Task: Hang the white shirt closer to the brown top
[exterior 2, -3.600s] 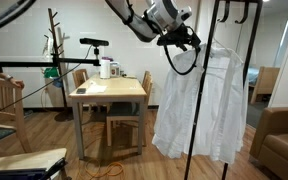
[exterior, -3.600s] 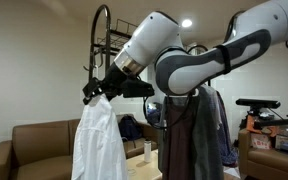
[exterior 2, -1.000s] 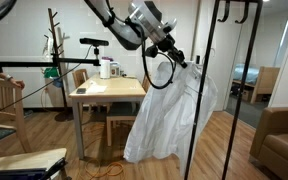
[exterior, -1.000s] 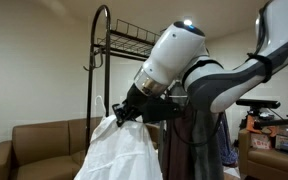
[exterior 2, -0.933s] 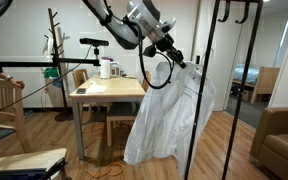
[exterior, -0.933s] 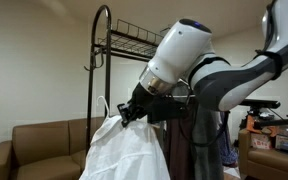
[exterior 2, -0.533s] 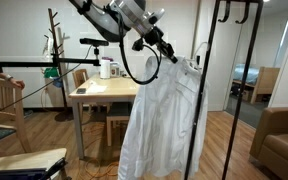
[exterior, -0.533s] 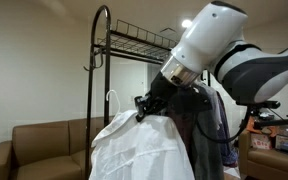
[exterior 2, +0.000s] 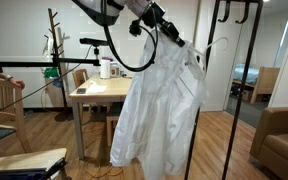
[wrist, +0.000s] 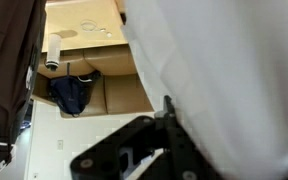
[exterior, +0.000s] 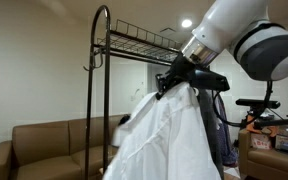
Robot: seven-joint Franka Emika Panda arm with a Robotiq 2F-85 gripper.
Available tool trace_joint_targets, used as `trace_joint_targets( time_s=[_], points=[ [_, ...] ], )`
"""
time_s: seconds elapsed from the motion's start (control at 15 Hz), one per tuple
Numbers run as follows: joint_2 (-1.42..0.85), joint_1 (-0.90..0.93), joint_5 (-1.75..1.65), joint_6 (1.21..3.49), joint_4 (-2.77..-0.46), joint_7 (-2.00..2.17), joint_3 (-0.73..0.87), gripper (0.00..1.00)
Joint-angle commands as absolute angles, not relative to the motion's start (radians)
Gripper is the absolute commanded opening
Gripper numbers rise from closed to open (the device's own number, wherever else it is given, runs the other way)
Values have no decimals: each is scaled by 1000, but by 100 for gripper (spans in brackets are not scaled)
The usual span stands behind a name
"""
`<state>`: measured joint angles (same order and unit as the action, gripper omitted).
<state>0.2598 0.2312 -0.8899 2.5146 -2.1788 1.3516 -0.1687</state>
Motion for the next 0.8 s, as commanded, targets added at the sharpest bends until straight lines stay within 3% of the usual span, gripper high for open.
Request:
trace_joint_targets(
  time_s=[0.0, 0.47, 0.73],
  points=[
    [268, 164, -838, 2447, -2090, 1203, -170, 9],
    [267, 126, -876, 2503, -2122, 1260, -204, 10],
    [282, 58, -1147, 2526, -2076, 1484, -228, 9]
  ],
)
